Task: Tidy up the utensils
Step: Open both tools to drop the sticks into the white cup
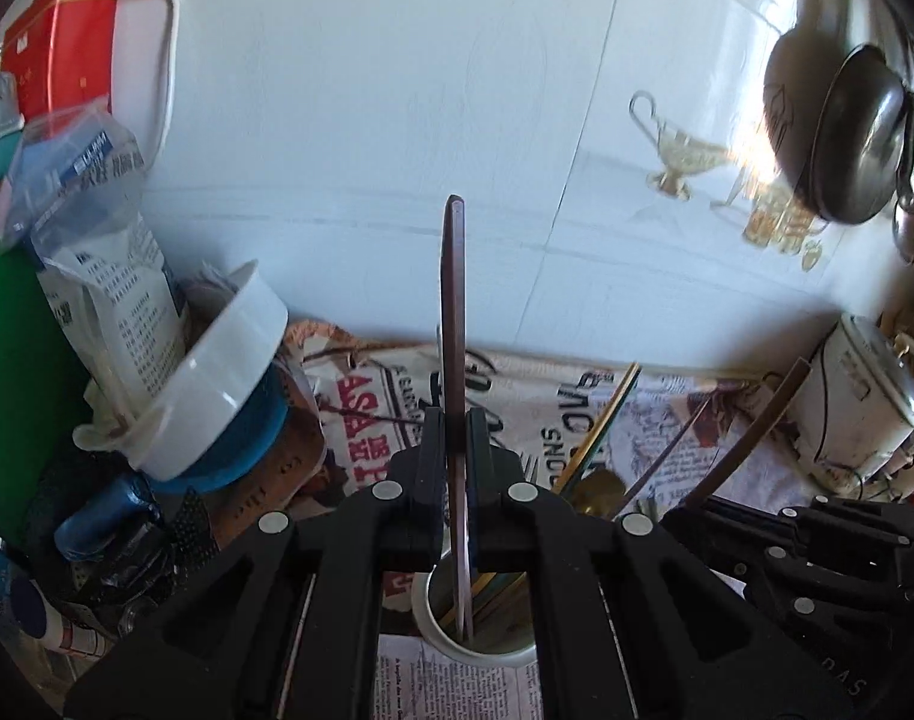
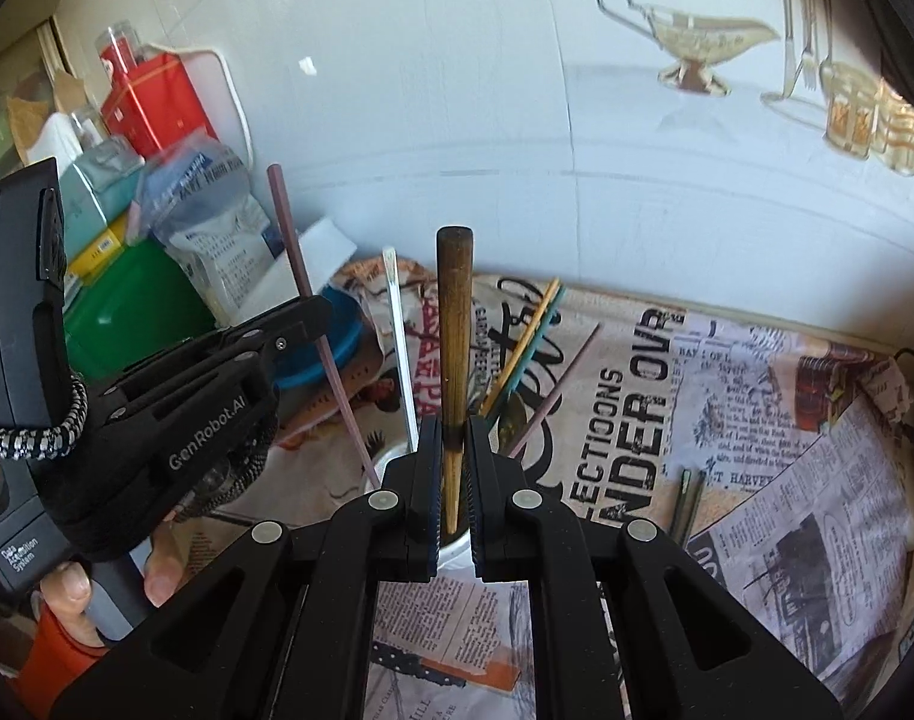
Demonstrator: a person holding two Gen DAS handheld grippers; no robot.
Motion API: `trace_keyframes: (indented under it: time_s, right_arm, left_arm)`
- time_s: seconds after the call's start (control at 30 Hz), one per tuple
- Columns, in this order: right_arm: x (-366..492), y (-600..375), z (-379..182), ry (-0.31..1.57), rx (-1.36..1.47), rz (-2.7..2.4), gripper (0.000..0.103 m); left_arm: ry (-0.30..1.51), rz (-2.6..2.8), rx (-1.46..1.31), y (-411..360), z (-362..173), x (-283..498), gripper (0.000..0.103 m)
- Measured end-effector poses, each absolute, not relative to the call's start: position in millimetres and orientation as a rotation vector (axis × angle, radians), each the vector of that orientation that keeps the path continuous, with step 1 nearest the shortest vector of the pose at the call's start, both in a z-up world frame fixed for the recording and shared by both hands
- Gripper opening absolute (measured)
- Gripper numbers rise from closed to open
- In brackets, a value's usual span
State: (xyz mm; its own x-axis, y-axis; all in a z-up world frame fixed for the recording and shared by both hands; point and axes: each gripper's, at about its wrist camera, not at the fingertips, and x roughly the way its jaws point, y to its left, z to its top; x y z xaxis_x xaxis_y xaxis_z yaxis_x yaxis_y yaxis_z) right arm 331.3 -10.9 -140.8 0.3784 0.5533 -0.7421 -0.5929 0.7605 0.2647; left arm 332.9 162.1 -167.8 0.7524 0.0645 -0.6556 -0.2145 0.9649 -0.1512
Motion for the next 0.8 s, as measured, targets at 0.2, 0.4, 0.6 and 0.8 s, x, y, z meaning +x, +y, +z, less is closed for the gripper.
trace_keyframes:
  time_s: [0.2,0.4,0.6,0.8]
  right_arm:
    - [337,-6,-160,0.994,-0.069,0.730,0.007]
    - [341,-4,-169,1.029,-0.078,0.723,0.007]
    - [336,-5,-166,1.036,-0.131,0.742,0.008]
    - [330,-19,-154,1.009,-0.137,0.750,0.016]
  left_arm:
    - [0.772,0.136,-0.239,162,-188,334,0.004]
    - [0.838,0.117,-0.242,158,-199,333,0.004]
    - [0.866,0.135,-0.226,154,-197,327,0.004]
    - [0.852,0.140,-0.201,141,-180,315,0.007]
